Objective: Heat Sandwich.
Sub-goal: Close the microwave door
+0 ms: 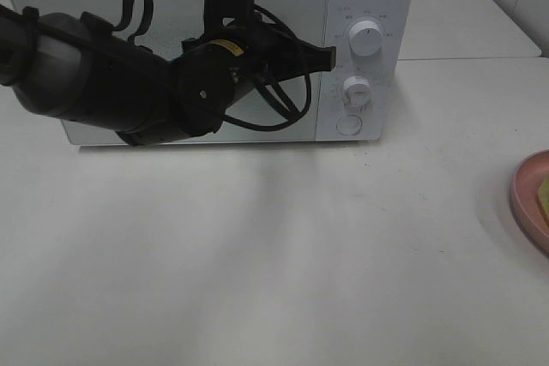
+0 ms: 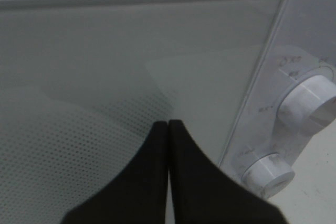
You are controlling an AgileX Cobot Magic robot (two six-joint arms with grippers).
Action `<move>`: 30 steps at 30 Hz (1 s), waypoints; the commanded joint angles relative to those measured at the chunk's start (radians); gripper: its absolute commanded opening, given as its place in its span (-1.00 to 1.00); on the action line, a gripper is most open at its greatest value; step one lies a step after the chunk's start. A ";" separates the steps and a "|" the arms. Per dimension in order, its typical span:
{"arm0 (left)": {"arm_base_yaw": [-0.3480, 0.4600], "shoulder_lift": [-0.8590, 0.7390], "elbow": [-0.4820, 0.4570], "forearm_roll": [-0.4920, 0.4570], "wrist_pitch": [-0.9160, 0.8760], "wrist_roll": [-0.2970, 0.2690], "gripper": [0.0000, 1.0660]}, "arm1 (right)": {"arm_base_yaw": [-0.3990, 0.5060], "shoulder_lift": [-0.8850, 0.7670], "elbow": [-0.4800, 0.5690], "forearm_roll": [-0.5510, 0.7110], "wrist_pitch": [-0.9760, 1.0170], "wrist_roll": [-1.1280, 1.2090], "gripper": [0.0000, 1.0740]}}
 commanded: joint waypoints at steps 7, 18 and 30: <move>0.030 0.010 -0.042 -0.072 -0.031 0.057 -0.99 | -0.006 -0.028 0.000 -0.003 -0.006 -0.009 0.39; 0.013 -0.005 -0.015 -0.070 -0.033 0.055 -0.99 | -0.006 -0.028 0.000 -0.003 -0.006 -0.009 0.36; -0.044 -0.122 0.156 -0.080 -0.028 0.047 -0.99 | -0.006 -0.028 0.000 -0.003 -0.006 -0.009 0.36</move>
